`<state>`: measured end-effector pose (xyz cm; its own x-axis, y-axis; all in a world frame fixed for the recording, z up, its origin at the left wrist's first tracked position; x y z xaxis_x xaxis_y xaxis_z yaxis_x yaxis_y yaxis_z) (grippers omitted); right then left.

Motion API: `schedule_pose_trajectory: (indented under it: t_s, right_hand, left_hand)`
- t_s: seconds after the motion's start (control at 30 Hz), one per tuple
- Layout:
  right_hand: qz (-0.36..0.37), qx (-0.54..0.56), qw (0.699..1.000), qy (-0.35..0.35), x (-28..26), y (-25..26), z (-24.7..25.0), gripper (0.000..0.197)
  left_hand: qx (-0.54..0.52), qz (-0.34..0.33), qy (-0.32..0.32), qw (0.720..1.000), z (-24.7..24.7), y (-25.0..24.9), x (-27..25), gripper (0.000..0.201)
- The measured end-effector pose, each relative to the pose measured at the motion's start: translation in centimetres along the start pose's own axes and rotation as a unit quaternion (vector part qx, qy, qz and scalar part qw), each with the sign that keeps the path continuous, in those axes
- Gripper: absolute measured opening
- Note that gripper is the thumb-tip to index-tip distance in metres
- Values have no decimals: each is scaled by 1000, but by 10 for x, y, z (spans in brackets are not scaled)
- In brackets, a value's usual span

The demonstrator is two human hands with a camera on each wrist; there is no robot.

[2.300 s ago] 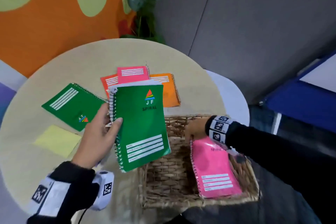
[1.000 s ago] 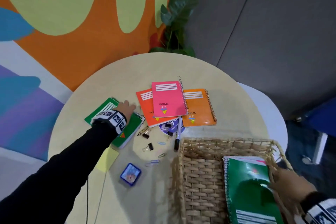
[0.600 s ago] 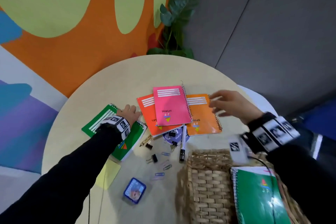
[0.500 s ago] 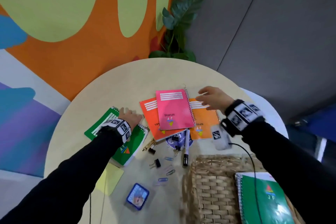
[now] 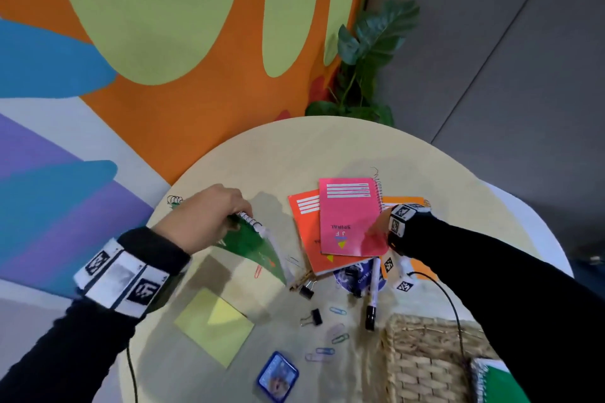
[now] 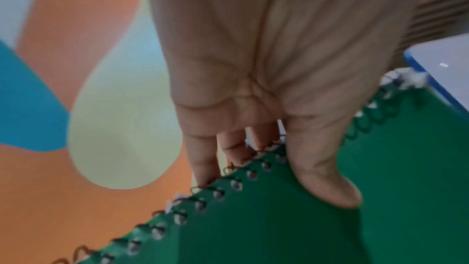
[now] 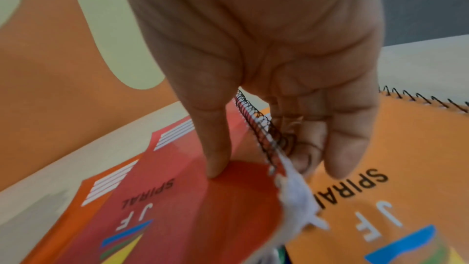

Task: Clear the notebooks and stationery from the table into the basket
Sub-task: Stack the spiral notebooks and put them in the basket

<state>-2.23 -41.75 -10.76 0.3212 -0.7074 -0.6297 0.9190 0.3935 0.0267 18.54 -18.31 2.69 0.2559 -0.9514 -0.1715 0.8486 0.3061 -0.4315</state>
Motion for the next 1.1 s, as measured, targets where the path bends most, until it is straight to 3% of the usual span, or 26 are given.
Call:
schedule_pose_trajectory:
  t_s: [0.1,0.17,0.23,0.3,0.33,0.37,0.43,0.53,0.63,0.7,0.8,0.93,1.03,1.1]
  right_hand:
    - [39,71,995,53,8,12,-3,27]
    - [50,138,988,54,25,10,1,12]
    - [81,161,983,41,3,13,25,9]
    - [107,142,984,-34,-39,5,67,11]
    - [115,103,985,-82,-62,-5,90,14]
    - [136,32,981,-136,-85,-14,111,20]
    - [168,-82,958,-216,-135,-40,137,33]
    - [177,-132,928,-300,-208,-84,160,38]
    - [194,-203,914,-292,-259,-112,156,40]
    - [200,-301,909,-210,-269,-122,130,43]
    - [225,-425,874,-69,-268,-128,63,46]
    - [255,-454,852,54,-254,-122,-27,25]
    - [238,-487,828,143,-237,-122,-81,27]
    - [238,-485,829,145,-220,-115,-97,30]
  left_hand:
    - [-122,-33,-159,979,36,-6,-32,23]
    - [-215,8,-239,947,39,8,-51,18]
    - [-375,63,-286,879,22,29,-62,23]
    - [-559,93,-303,766,-8,39,-70,28]
    - [-610,106,-305,723,-22,38,-73,29]
    - [-641,115,-301,697,-34,35,-75,28]
    - [-671,124,-294,669,-52,26,-80,28]
    - [-677,121,-288,667,-69,10,-83,29]
    - [-663,114,-284,683,-80,-10,-85,32]
    - [-657,108,-277,693,-84,-25,-85,32]
    - [-645,96,-260,712,-85,-52,-86,33]
    - [-645,64,-214,731,-83,-94,-85,34]
    - [-650,40,-180,737,-85,-125,-85,33]
    - [-648,26,-162,743,-86,-142,-87,33]
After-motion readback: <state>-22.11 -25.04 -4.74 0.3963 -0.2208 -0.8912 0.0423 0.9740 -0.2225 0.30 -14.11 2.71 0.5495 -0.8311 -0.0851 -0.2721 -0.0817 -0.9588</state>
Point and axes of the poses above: each hand's wrist, its own x-axis towards the middle knuckle, its own z-axis out of the back of the hand, y = z × x, the point moved 10 cm from there along x, towards the middle knuckle, and after that the axes turned 13 degrees about -x, right-handed, at the moved point
